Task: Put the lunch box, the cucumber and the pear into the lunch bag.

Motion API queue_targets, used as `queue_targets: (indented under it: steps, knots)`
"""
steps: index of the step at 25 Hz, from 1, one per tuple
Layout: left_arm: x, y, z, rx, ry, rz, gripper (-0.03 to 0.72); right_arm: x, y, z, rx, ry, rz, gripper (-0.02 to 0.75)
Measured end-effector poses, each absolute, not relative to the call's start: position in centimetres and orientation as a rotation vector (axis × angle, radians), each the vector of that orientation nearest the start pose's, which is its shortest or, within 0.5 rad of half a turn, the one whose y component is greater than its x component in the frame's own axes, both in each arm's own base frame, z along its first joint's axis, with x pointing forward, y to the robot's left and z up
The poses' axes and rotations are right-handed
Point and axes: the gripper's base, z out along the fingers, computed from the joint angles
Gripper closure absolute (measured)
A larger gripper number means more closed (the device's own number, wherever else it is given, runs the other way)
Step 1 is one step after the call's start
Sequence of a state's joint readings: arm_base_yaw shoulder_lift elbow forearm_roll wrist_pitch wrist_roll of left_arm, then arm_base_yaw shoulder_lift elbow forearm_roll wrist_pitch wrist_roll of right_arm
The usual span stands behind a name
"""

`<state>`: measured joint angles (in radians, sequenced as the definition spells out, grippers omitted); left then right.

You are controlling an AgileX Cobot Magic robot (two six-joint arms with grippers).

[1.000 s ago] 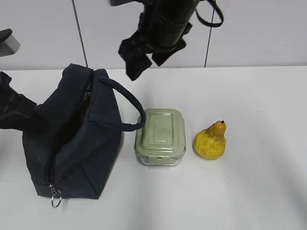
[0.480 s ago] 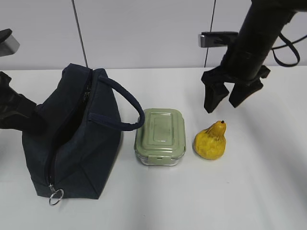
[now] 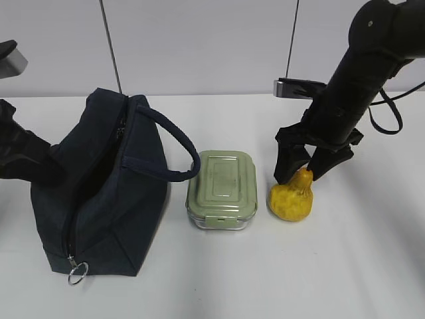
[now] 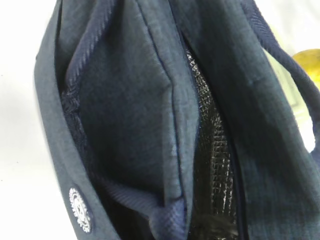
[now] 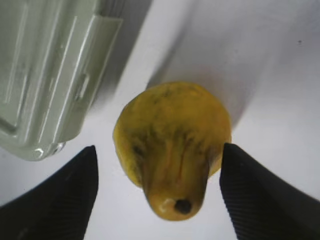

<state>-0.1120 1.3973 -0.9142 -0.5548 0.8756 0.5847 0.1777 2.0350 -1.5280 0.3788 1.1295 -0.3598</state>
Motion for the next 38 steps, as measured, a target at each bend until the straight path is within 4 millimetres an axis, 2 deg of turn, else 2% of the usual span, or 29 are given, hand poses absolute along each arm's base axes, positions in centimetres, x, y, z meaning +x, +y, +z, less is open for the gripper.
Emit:
queue_targets:
  steps: [4, 5, 8, 9, 11, 14, 16, 18, 21, 24, 28, 31, 34, 38]
  knots:
    - [25.4, -6.6, 25.4, 0.536, 2.643, -0.544, 0.704, 39.2, 10.1, 18.2, -0.581, 3.015, 0.517, 0.186]
    - [25.4, -6.6, 25.4, 0.536, 2.643, -0.544, 0.704, 39.2, 10.0, 18.2, -0.586, 3.021, 0.508, 0.234]
    - [25.4, -6.6, 25.4, 0.536, 2.643, -0.544, 0.704, 39.1, 9.8, 18.1, -0.596, 3.038, 0.48, 0.445]
    - [25.4, -6.6, 25.4, 0.536, 2.643, -0.544, 0.704, 39.1, 9.8, 18.1, -0.599, 3.042, 0.479, 0.485]
    - [25.4, -6.6, 25.4, 0.536, 2.643, -0.544, 0.704, 38.9, 9.7, 18.6, -0.596, 3.034, 0.464, 0.507]
    - [25.4, -6.6, 25.4, 0.536, 2.643, -0.544, 0.704, 38.5, 9.6, 21.5, -0.583, 2.955, 0.456, 0.511]
    - [25.4, -6.6, 25.4, 0.536, 2.643, -0.544, 0.704, 37.9, 9.8, 25.0, -0.583, 2.844, 0.498, 0.512]
    - [25.4, -6.6, 25.4, 0.537, 2.643, -0.543, 0.704, 37.2, 10.9, 28.8, -0.627, 2.686, 0.618, 0.512]
    - [25.4, -6.6, 25.4, 0.537, 2.643, -0.543, 0.704, 35.7, 14.2, 33.3, -0.769, 2.438, 0.833, 0.514]
    - [25.4, -6.6, 25.4, 0.537, 2.643, -0.543, 0.704, 34.2, 18.9, 35.2, -0.927, 2.267, 0.93, 0.514]
    - [25.4, -6.6, 25.4, 0.537, 2.643, -0.543, 0.704, 33.0, 24.5, 34.6, -1.052, 2.144, 0.948, 0.514]
    - [25.4, -6.6, 25.4, 0.537, 2.643, -0.543, 0.704, 33.4, 27.0, 33.0, -1.077, 2.127, 0.948, 0.514]
    - [25.4, -6.5, 25.4, 0.536, 2.643, -0.543, 0.704, 34.5, 28.1, 30.8, -1.07, 2.158, 0.942, 0.514]
    - [25.4, -6.5, 25.4, 0.536, 2.643, -0.542, 0.704, 35.7, 28.4, 27.5, -1.115, 2.238, 0.869, 0.514]
